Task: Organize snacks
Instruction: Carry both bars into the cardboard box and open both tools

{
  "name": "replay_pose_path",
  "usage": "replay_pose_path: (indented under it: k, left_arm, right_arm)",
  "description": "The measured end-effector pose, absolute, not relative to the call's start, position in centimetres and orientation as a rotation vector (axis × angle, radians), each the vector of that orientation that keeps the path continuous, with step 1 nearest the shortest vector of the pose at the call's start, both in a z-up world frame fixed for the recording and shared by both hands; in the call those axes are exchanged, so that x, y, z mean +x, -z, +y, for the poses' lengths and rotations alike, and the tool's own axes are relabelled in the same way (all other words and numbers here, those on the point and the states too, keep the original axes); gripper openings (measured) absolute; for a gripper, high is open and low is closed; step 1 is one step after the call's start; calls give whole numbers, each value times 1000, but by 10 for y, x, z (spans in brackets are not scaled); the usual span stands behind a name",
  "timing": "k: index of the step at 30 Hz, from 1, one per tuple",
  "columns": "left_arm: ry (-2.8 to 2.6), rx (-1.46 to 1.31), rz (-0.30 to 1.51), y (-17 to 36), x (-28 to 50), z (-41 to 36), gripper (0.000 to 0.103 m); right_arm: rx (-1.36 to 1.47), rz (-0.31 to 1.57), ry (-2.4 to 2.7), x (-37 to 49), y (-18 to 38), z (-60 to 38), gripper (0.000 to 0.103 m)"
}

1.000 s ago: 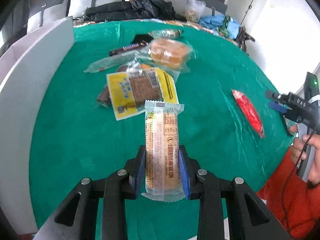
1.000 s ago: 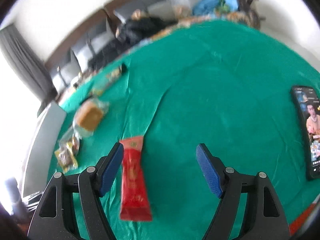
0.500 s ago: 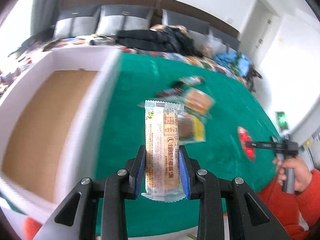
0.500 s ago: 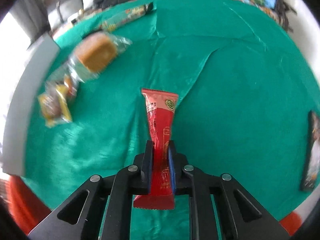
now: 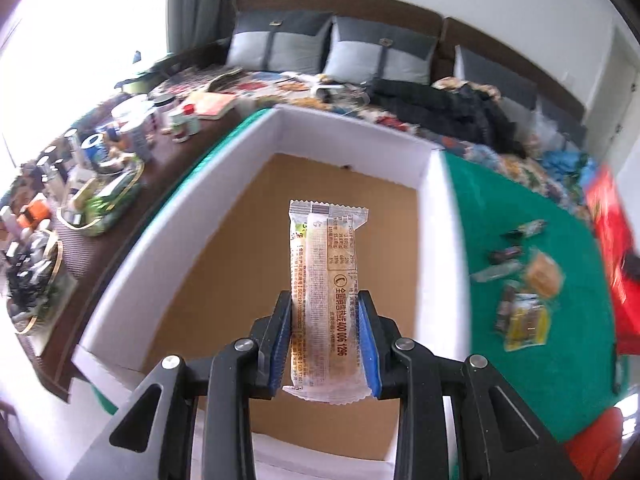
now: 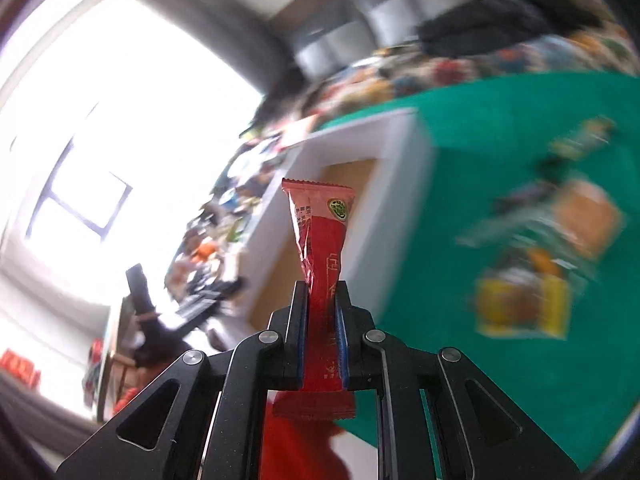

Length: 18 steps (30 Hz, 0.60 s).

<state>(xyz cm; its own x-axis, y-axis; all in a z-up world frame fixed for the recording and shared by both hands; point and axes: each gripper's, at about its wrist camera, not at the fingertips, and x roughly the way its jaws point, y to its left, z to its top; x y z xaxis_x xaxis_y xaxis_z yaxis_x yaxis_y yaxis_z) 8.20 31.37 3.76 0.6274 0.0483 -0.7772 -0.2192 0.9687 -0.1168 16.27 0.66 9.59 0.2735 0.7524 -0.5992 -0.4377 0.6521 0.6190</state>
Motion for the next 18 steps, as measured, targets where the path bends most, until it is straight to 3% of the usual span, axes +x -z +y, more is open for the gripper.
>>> replay_pose_path:
  k: [1,3,4,5,6,7,14,18]
  left_arm:
    - [-172,-200,889,-34,82,318,33]
    - [-224,-204,912,-23,83,329,61]
    - [-248,-213,915,-19,81,334,88]
    - [-271,-226,903,-17,77,339,95]
    - [-283,-240,889,-15,73,342,95]
    - [-287,-254,888,-13,69,342,95]
    - [-171,-325,821,-24,52,299,95]
    - [13,-316,789,-36,48,224,96]
  right_arm:
    - [348,1002,-842,164,-98,27,12]
    - [320,1006,-885,166,-94,76,20]
    - [291,1014,-883,167,-92,96,23]
    - [276,1012,-877,166,-91,103,40]
    - [255,1000,-860,166,-89,111,56]
    - [245,974,-841,165,-89,112,59]
    - [46,829,-636,151,-65,25,68]
    - [-138,832,-358,144,12,-64,68]
